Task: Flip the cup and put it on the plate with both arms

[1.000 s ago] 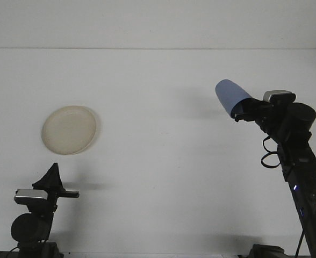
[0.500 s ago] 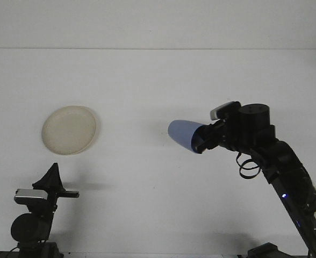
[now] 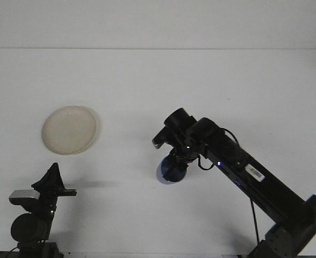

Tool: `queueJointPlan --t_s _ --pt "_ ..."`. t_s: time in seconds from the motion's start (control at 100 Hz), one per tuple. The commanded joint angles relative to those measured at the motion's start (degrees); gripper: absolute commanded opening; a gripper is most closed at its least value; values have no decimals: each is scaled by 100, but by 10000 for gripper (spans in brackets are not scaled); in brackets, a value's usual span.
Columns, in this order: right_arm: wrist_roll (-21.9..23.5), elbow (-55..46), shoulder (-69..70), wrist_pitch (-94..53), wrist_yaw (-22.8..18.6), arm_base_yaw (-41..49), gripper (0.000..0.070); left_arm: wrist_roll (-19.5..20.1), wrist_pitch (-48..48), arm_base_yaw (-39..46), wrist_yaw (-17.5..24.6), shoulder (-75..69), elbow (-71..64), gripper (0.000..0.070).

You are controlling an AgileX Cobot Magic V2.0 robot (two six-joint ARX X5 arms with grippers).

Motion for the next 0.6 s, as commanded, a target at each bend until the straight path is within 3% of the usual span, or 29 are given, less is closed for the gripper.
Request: queueJointPlan --t_s 0.0,0.45,0.5,0.59 --pt "-114 184 310 -66 144 201 0 -98 59 4 -13 -4 -111 14" --pt "-168 177 1078 155 483 564 9 -96 59 4 -13 -4 -109 14" --pt "-168 177 1080 151 476 566 71 -96 59 4 -13 -4 -109 14" --pt "-173 179 1073 175 367 566 309 -98 63 4 -13 -4 -105 14"
